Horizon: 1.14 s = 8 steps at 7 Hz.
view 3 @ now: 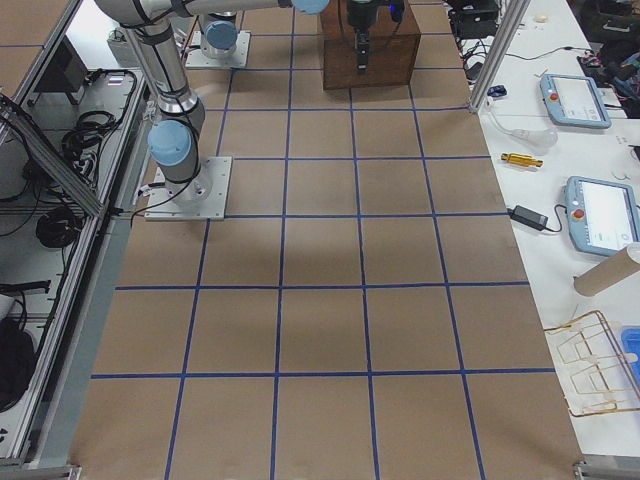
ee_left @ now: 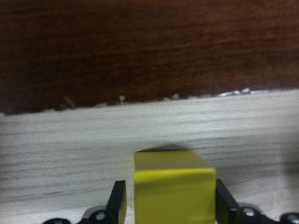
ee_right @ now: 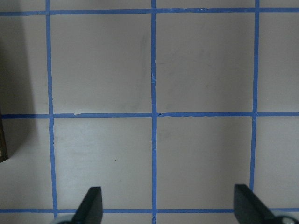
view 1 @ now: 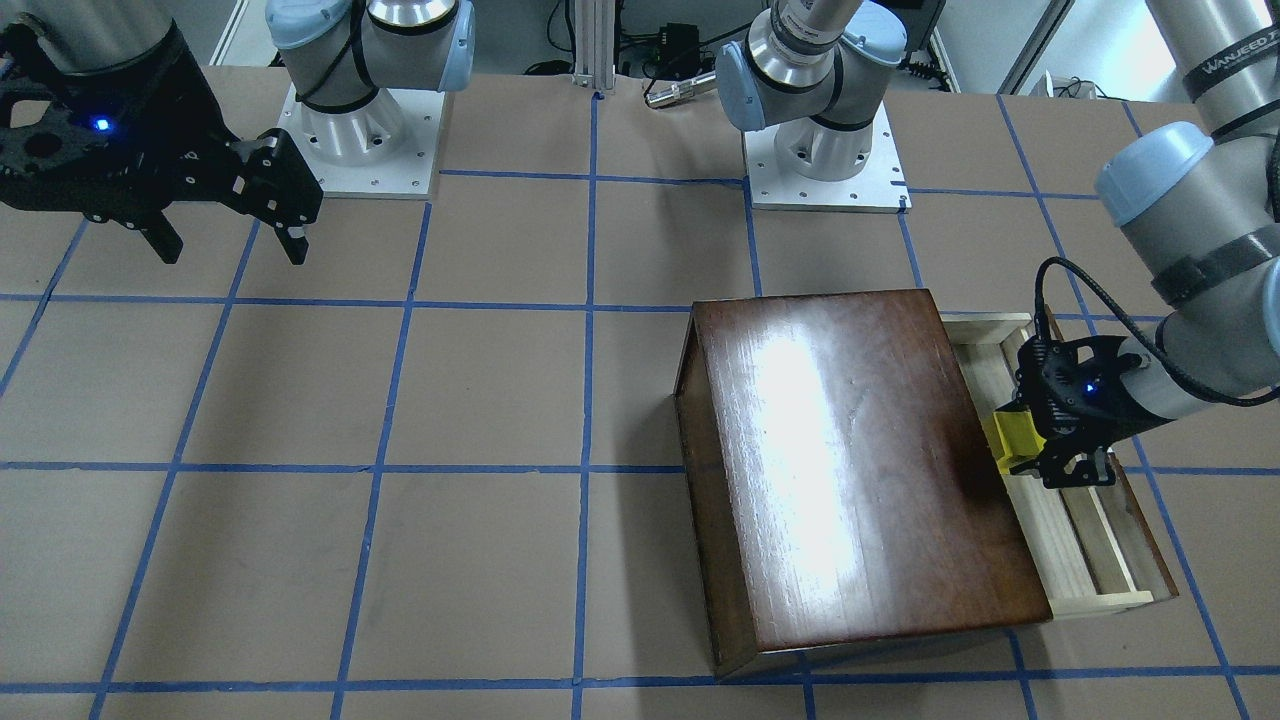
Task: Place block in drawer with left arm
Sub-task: 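Carry the yellow cube with the left gripper over the open drawer, then open the left gripper to drop the cube into the drawer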
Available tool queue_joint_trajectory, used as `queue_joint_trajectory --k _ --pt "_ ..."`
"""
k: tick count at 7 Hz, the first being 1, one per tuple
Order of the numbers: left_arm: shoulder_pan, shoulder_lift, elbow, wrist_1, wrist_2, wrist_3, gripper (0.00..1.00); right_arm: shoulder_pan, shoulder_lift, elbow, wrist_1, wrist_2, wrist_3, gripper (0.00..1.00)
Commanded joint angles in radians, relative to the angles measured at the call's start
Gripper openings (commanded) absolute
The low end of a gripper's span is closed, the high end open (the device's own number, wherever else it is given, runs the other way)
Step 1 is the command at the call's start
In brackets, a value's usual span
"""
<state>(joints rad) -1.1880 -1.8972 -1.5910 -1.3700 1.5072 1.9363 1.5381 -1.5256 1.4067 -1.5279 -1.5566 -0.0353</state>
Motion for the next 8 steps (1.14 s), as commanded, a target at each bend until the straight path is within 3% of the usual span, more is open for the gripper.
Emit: queue_joint_trajectory --k 1,2,4,6,8 --pt "0.004 0.013 0.014 -0.013 0.004 0.001 0.97 0.001 -0.001 0.0 0.0 0.0 0.0 1.0" --pt "0.004 0.047 0.025 -0.05 0.004 -0.032 0.97 0.001 0.001 0.0 0.0 0.001 0.0 1.0" --pt "-0.01 0.101 0.119 -0.203 -0.005 -0.275 0.97 -0.001 -0.001 0.0 0.0 0.001 0.0 1.0" --pt "-0.039 0.142 0.148 -0.268 -0.016 -0.591 0.97 0.001 0.001 0.0 0.0 0.001 0.0 1.0" --pt "-0.154 0.19 0.143 -0.294 -0.021 -0.99 0.97 -0.001 -0.001 0.0 0.0 0.001 0.0 1.0"
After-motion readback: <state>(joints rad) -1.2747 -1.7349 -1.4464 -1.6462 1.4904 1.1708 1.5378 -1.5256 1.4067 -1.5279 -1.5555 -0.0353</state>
